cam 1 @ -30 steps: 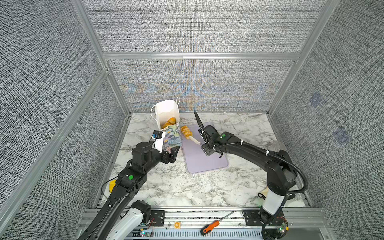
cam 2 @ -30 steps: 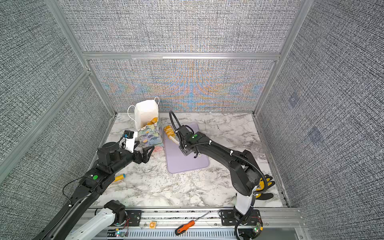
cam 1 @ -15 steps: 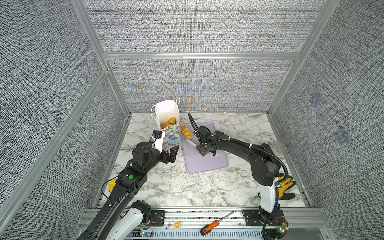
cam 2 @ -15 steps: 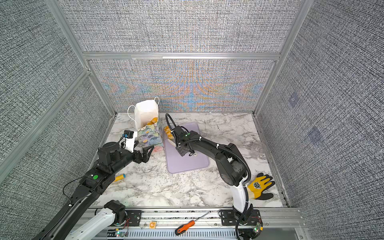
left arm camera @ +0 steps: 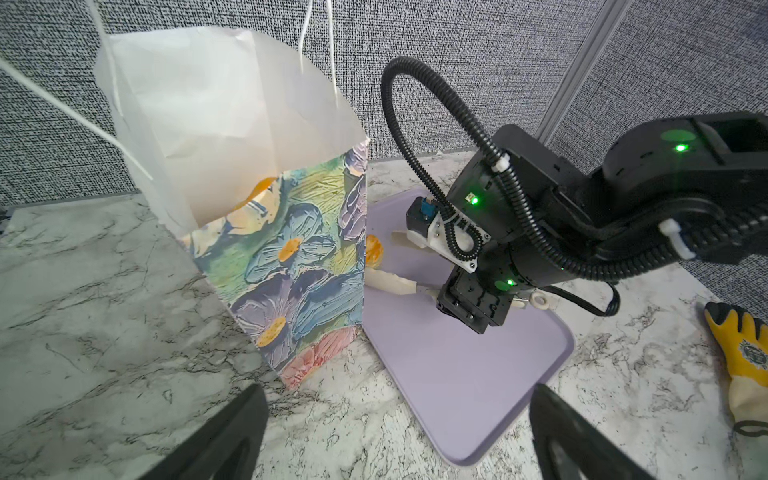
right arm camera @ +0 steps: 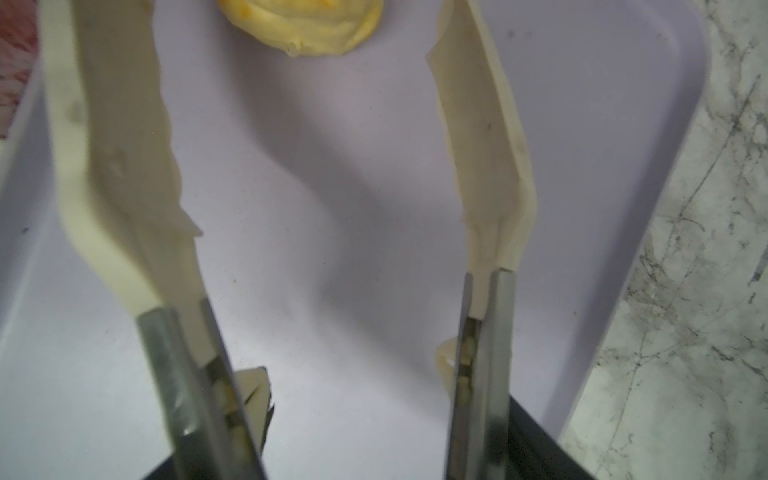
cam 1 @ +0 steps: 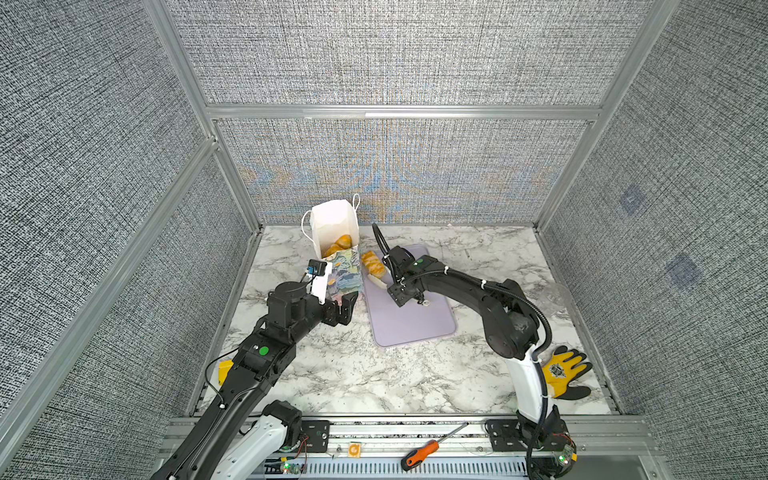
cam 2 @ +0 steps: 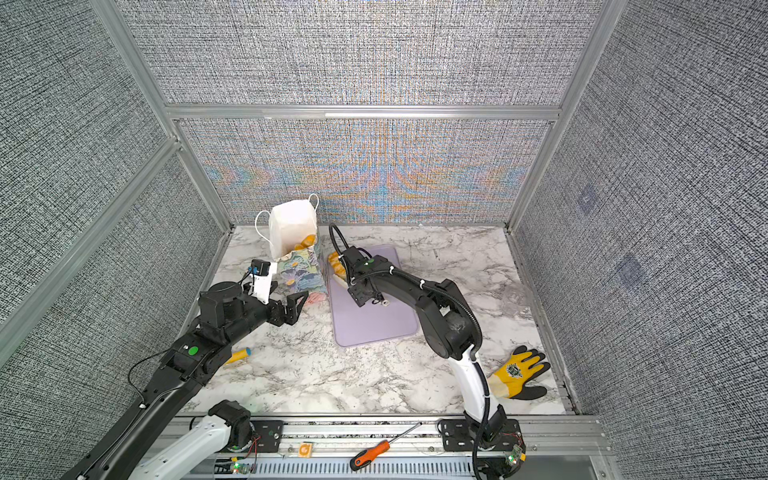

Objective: Place the fake bread into the paper bag
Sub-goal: 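Lower the open tongs around the striped croissant with the right gripper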

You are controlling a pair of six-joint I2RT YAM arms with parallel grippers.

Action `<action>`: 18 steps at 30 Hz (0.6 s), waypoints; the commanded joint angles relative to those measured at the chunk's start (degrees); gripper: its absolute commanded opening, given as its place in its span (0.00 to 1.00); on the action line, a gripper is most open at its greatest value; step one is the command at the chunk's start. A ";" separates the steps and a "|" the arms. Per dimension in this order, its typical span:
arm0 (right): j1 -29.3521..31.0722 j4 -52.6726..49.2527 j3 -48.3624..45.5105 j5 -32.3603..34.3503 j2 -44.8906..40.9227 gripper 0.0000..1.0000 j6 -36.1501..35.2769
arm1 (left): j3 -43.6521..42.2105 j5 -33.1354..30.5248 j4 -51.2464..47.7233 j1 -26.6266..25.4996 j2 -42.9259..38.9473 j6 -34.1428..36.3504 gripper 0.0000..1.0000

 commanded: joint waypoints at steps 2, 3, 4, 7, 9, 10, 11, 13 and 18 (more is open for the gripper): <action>-0.22 -0.71 2.13 -1.15 1.39 0.75 -0.43 | 0.38 0.91 0.46 -0.06 0.56 0.47 0.99; -0.35 -0.87 2.67 -1.29 1.88 0.75 -0.53 | 0.48 0.97 0.41 -0.06 0.73 0.47 0.99; -0.36 -1.06 3.19 -1.35 2.35 0.75 -0.59 | 0.51 0.99 0.42 -0.04 0.86 0.51 0.99; -0.60 -1.50 4.77 -1.61 3.65 0.75 -0.71 | 0.54 1.01 0.20 -0.04 1.22 0.47 0.99; -0.79 -1.70 5.87 -1.86 4.39 0.74 -1.00 | 0.50 0.86 0.11 -0.04 1.31 0.53 0.99; -0.76 -1.84 6.35 -1.95 4.76 0.74 -1.12 | 0.45 0.80 0.05 -0.04 1.31 0.48 0.99; -0.87 -2.03 7.00 -1.87 5.22 0.74 -1.37 | 0.55 0.67 -0.02 -0.04 1.31 0.52 0.99; -0.94 -2.44 8.19 -1.82 6.05 0.73 -1.69 | 0.58 0.53 -0.05 -0.05 1.31 0.50 0.99; -1.06 -2.82 10.44 -1.95 7.96 0.71 -2.75 | 0.45 0.24 -0.32 -0.04 1.22 0.47 0.99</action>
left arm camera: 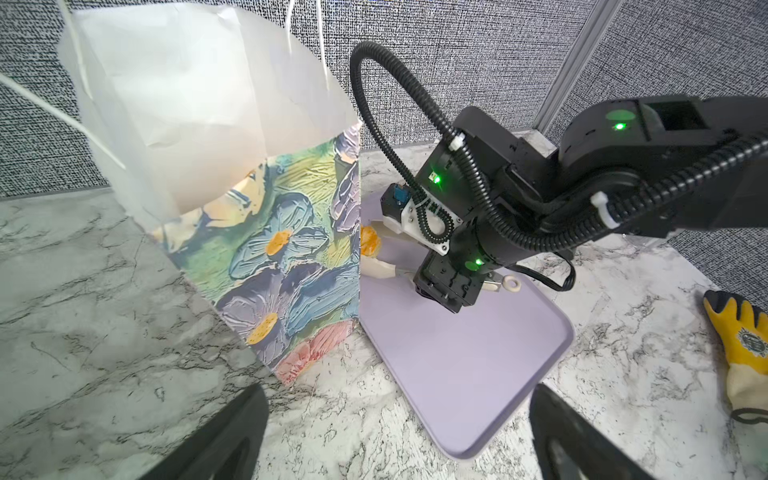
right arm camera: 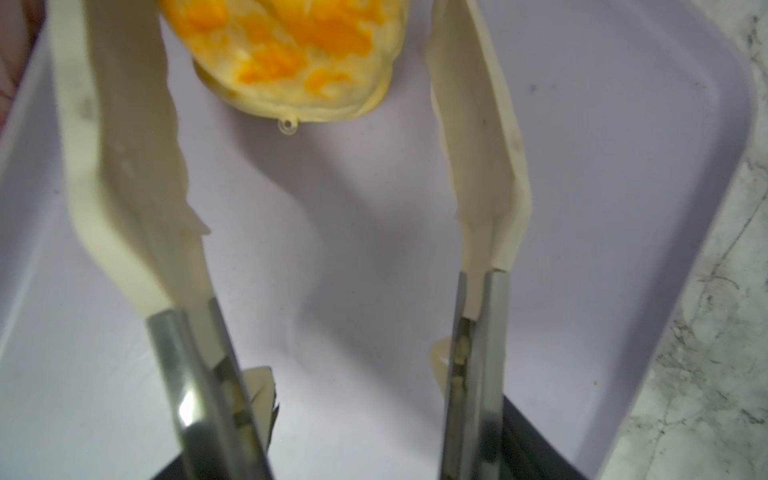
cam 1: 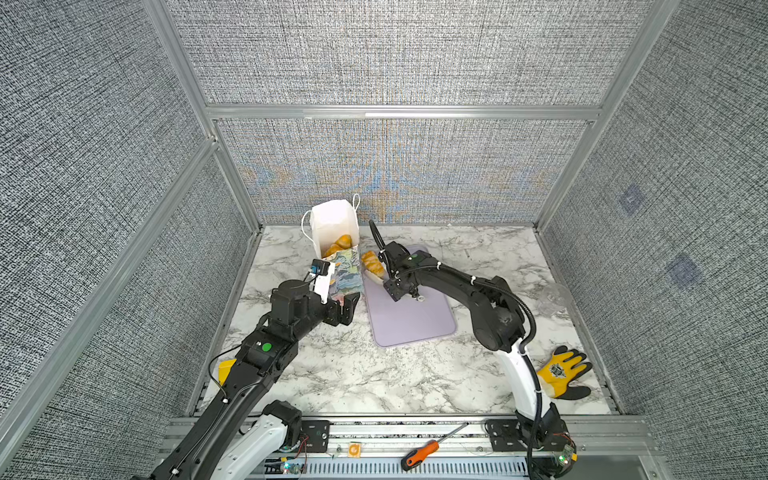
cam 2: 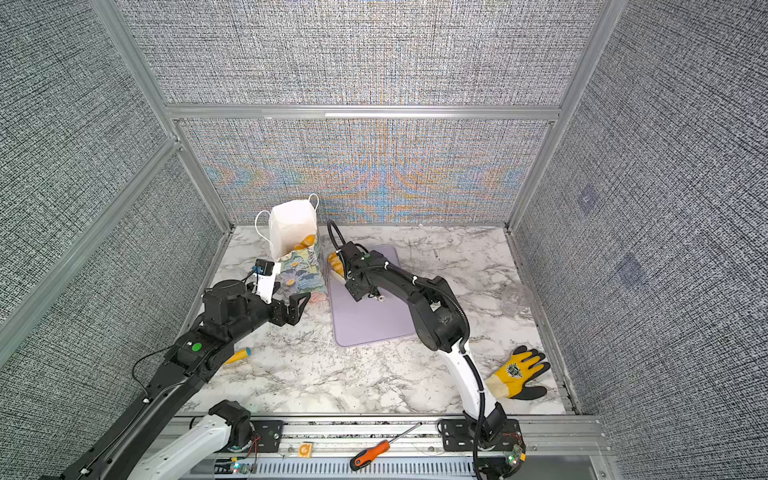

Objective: Place the fake bread into the paper bag
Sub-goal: 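Lower the open tongs around the striped croissant with the right gripper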

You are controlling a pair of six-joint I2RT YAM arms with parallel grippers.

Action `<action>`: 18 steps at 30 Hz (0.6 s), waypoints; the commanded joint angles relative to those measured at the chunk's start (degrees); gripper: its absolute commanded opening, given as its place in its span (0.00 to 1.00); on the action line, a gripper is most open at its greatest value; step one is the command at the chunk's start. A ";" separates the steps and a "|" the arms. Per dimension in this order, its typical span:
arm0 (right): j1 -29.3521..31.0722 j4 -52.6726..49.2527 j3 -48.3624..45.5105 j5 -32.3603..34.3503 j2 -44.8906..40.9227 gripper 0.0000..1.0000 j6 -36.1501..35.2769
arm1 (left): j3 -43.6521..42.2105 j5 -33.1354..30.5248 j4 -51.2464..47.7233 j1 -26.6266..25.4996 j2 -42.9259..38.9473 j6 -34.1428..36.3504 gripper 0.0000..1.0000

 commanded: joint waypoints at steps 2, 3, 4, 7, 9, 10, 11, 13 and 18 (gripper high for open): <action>-0.13 -1.11 1.61 -0.51 1.10 0.70 -1.46 | 0.40 -0.61 -0.19 -0.08 -0.14 0.19 0.99; -0.13 -1.22 1.87 -0.43 1.47 0.69 -1.62 | 0.46 -0.74 -0.19 -0.04 -0.16 0.14 0.99; -0.18 -1.22 2.21 -0.43 1.71 0.69 -1.77 | 0.41 -0.74 -0.35 -0.04 -0.22 0.15 0.99; -0.21 -1.08 2.73 -0.39 2.24 0.67 -2.33 | 0.48 -0.94 -0.28 -0.03 -0.31 0.16 0.99; -0.21 -1.35 2.97 -0.46 2.47 0.63 -2.46 | 0.49 -1.00 -0.46 -0.04 -0.31 0.14 0.99; -0.21 -1.47 2.93 -0.42 2.47 0.62 -2.62 | 0.66 -1.01 -0.53 -0.04 -0.31 0.21 0.99; -0.21 -1.47 2.59 -0.44 2.30 0.59 -2.64 | 0.66 -1.10 -0.63 -0.04 -0.38 0.10 0.99; -0.18 -1.35 1.74 -0.35 1.71 0.57 -2.79 | 0.73 -1.34 -0.72 -0.04 -0.55 0.06 0.99; -0.21 -0.42 -1.94 0.02 -1.03 0.49 -3.15 | 0.84 -1.44 -0.77 -0.04 -0.67 0.04 0.99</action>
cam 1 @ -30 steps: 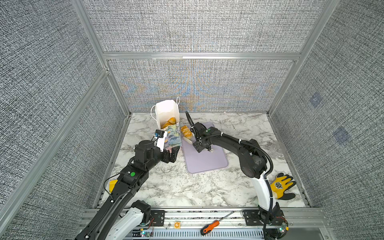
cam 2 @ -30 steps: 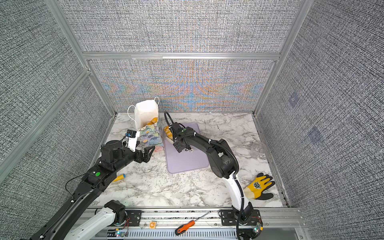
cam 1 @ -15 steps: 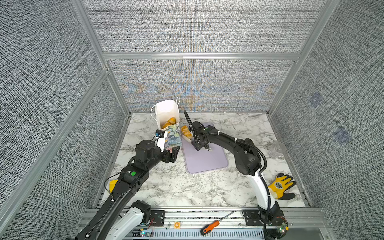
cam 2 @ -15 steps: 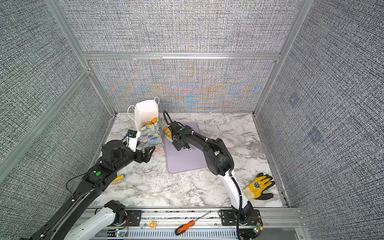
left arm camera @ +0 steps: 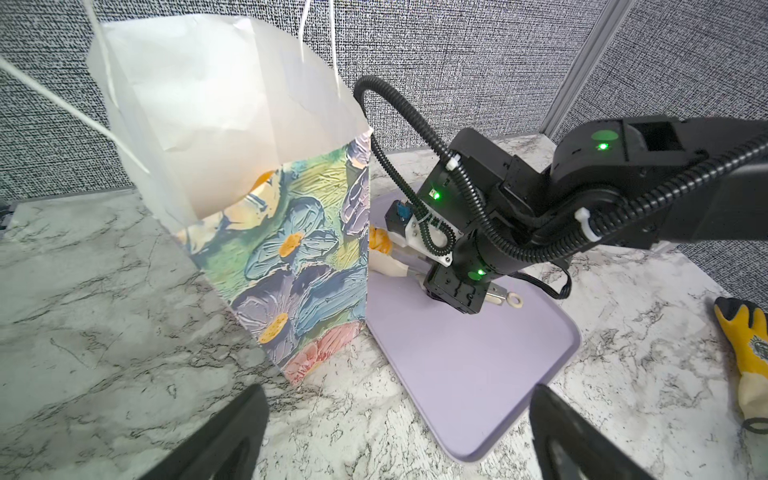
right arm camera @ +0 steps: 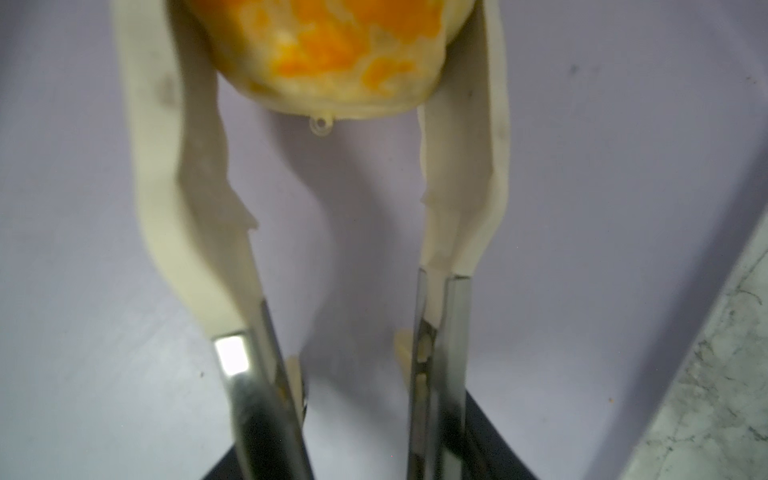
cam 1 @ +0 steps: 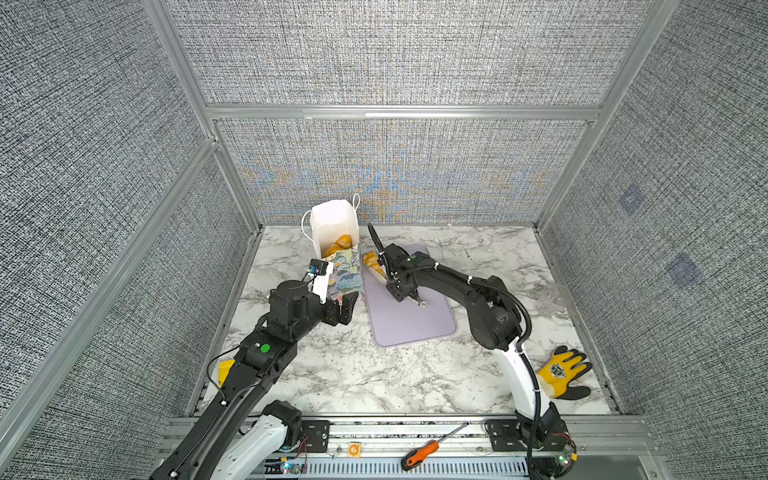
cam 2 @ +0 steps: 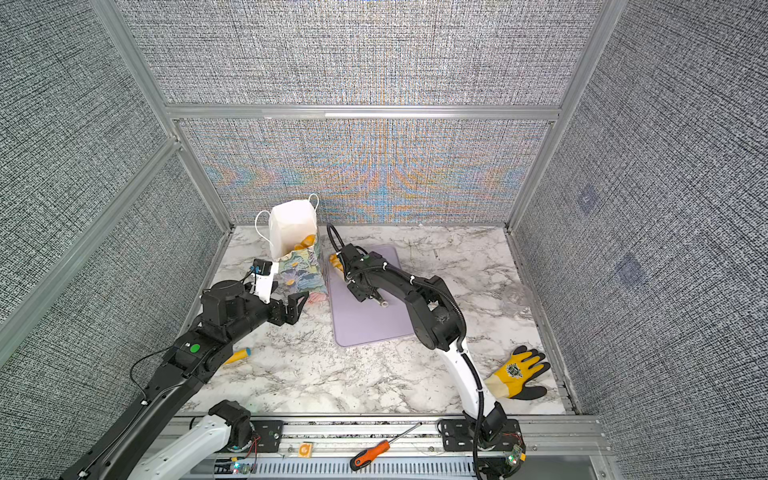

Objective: Place the fake bread into the paper bag
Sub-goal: 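Lower the open tongs around the striped croissant with the right gripper, then squeeze the tongs on the striped croissant and lift it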

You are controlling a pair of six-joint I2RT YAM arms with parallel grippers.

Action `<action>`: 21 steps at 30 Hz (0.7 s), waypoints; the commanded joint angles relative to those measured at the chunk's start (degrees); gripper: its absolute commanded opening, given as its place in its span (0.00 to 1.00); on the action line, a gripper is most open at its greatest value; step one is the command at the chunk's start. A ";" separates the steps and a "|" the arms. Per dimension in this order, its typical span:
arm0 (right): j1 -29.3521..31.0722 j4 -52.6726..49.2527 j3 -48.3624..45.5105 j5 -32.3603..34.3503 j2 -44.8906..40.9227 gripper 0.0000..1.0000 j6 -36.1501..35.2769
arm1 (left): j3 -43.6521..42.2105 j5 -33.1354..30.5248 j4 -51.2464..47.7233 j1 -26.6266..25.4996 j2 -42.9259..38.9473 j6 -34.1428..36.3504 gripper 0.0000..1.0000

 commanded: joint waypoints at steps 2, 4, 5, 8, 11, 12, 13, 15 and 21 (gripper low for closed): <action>0.04 0.58 -2.51 0.19 -2.91 0.48 -0.64 | 0.64 -0.25 -0.36 -0.07 -0.01 0.02 0.99; 0.01 0.83 -3.78 0.26 -4.02 0.47 -0.84 | 0.70 -0.23 -0.46 -0.06 0.01 -0.03 0.99; 0.06 1.10 -4.54 0.21 -4.67 0.46 -0.85 | 0.69 -0.14 -0.43 -0.06 0.08 -0.04 0.99; -0.05 1.64 -6.87 0.02 -6.67 0.44 -0.91 | 0.87 -0.26 -0.72 -0.12 -0.18 -0.18 0.99; -0.03 1.84 -8.99 0.02 -8.39 0.43 -1.19 | 0.91 -0.48 -0.95 -0.06 -0.62 -0.27 0.99; -0.01 1.85 -9.69 0.03 -8.92 0.43 -1.22 | 0.85 -0.49 -0.92 -0.10 -0.80 -0.28 0.99; -0.02 1.93 -10.56 0.02 -9.59 0.43 -1.29 | 0.86 -0.56 -1.05 -0.08 -0.89 -0.28 0.99; 0.00 2.40 -12.30 -0.13 -10.94 0.43 -1.18 | 0.83 -0.66 -1.08 -0.08 -1.11 -0.45 0.99; -0.54 4.34 -18.07 -2.43 -15.76 0.42 0.17 | 1.18 -0.75 -1.27 -0.10 -1.33 -0.63 0.99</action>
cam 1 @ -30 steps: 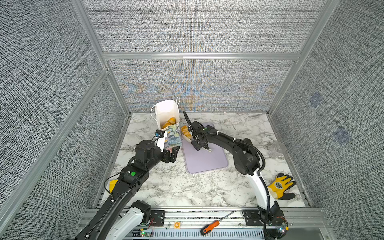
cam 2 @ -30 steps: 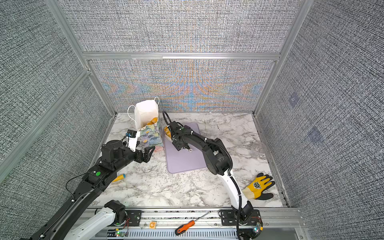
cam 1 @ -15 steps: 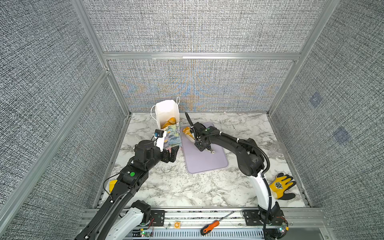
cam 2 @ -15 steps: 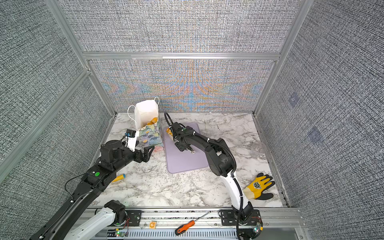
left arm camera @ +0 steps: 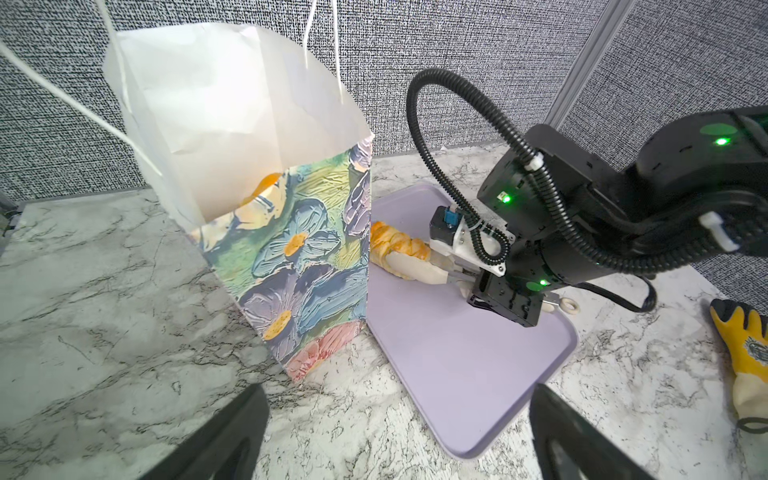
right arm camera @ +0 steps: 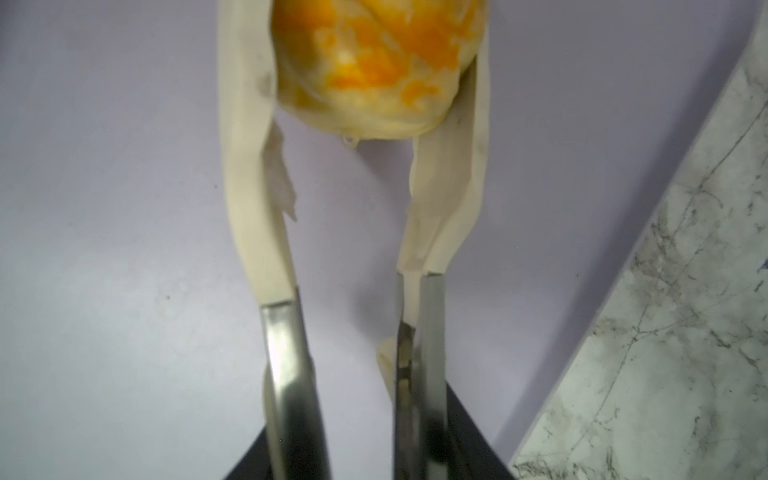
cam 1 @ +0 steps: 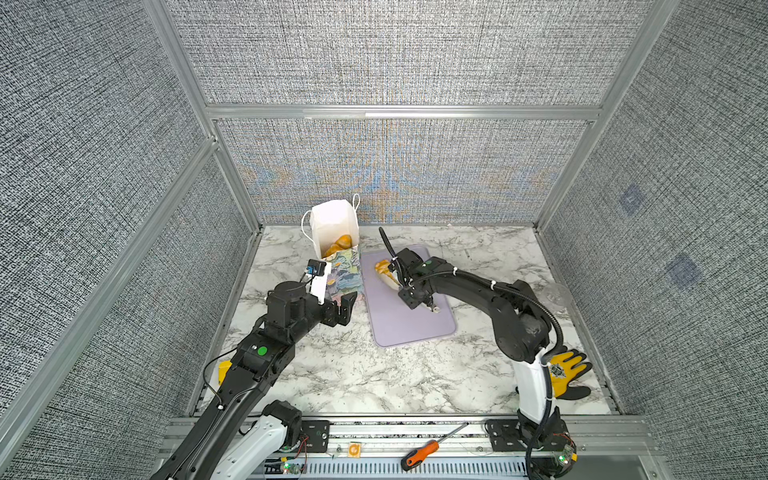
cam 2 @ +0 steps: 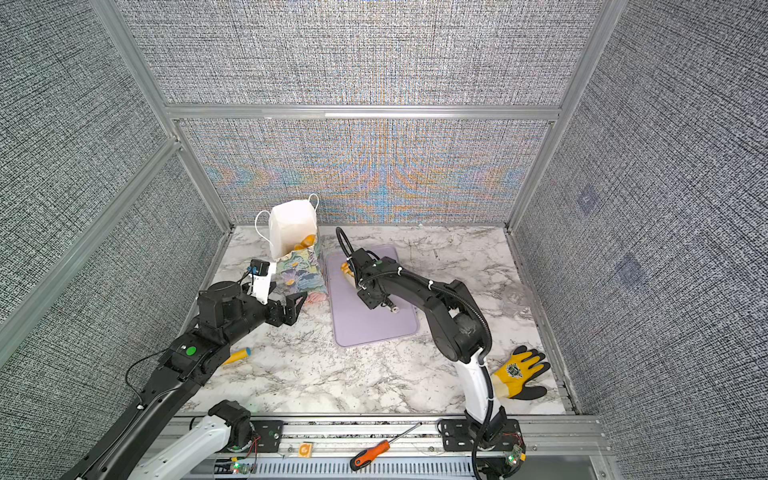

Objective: Place the fake bread into the paper bag
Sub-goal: 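Squeeze the tongs on the striped croissant and lift it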

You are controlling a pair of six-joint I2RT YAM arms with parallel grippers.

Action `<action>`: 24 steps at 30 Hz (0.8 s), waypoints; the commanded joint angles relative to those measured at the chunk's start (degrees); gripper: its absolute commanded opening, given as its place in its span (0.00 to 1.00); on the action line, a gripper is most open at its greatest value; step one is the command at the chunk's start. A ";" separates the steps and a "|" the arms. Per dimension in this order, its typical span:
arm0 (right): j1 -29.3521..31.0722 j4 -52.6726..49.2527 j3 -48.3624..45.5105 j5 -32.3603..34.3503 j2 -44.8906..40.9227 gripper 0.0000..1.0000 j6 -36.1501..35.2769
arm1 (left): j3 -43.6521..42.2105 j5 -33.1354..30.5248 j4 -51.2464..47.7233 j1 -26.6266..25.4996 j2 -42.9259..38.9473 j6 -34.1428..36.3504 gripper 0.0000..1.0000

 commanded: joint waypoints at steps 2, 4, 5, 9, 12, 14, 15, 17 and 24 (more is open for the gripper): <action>-0.45 3.09 -3.08 -2.24 -3.37 0.42 1.95 | 0.93 -0.47 0.04 -0.04 -0.04 -0.39 0.99; -0.50 3.34 -4.40 -2.73 -4.89 0.42 2.59 | 1.18 -0.43 -0.31 -0.04 0.13 -0.24 0.99; -0.50 3.34 -4.91 -2.91 -5.55 0.42 2.82 | 1.38 -0.42 -0.44 -0.03 0.23 -0.13 0.99; -0.49 3.51 -6.75 -3.45 -8.07 0.42 3.68 | 1.53 -0.69 -0.70 -0.04 0.23 0.07 0.99; -0.50 3.50 -7.94 -3.61 -9.78 0.42 4.29 | 1.88 -1.01 -0.93 -0.06 0.31 0.36 0.99; -0.48 3.41 -8.65 -3.89 -10.89 0.42 4.51 | 2.11 -1.25 -1.15 -0.04 0.32 0.65 0.99; -0.49 3.31 -8.89 -3.98 -11.34 0.42 4.51 | 2.26 -1.36 -1.30 -0.04 0.32 0.78 0.99; -0.46 3.24 -9.55 -4.24 -12.52 0.41 4.92 | 2.69 -1.65 -1.62 -0.04 0.32 1.06 0.99; -0.35 3.20 -11.32 -4.85 -15.54 0.41 5.81 | 3.78 -2.73 -2.50 -0.04 0.21 2.07 0.99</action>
